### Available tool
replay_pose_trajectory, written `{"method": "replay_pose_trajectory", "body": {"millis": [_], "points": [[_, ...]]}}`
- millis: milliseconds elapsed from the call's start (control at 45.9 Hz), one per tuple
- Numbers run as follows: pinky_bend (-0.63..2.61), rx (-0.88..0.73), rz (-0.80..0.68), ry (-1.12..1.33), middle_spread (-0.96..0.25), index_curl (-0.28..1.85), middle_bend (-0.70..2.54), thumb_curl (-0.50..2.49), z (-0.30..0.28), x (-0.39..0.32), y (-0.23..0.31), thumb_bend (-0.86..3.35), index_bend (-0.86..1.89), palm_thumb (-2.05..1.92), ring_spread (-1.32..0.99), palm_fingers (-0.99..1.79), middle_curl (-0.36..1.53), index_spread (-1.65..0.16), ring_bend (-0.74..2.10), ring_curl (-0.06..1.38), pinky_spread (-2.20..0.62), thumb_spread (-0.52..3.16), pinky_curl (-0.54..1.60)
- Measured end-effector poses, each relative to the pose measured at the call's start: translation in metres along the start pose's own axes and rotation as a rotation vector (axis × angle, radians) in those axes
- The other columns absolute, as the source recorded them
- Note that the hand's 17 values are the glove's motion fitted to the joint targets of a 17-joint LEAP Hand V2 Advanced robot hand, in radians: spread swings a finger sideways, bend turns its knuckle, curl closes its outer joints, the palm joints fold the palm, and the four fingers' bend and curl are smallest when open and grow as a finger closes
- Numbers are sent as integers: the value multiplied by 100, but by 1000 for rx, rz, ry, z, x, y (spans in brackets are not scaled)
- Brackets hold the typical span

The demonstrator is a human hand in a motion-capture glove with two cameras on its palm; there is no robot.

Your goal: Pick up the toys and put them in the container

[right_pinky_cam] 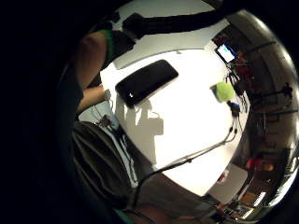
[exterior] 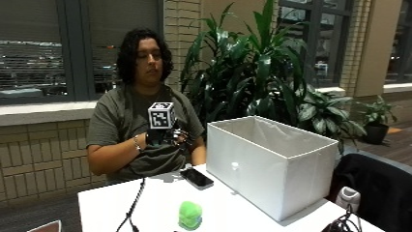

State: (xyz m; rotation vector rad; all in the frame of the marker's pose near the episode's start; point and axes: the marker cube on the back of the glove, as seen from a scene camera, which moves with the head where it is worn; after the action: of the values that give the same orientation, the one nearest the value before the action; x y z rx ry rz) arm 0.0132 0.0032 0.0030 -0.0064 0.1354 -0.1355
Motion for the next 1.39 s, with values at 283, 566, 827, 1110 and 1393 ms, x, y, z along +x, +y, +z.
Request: {"method": "replay_pose_trajectory", "body": {"millis": [283,566,827,1110,1393], "points": [[69,-1,231,-123,-11,12,18,5,0,28,-3,-7,17,-9,-16,15,10,-31,30,11,1,92,24],[70,76,517,-137,-12,19,19,10,36,180,-45,-1,20,-1,-21,24,16,-35,43,16,0,117,26],[67,53,702,9,-14,29,18,15,118,298,-79,2,31,5,-20,12,21,-36,27,15,-1,135,28],[83,405,506,106,-28,28,54,33,55,280,-102,20,19,45,-38,125,35,-37,87,33,-33,138,33],[96,643,-28,-147,-36,41,85,48,-157,115,-177,21,37,54,-42,116,54,-41,109,48,-41,128,43]]}}
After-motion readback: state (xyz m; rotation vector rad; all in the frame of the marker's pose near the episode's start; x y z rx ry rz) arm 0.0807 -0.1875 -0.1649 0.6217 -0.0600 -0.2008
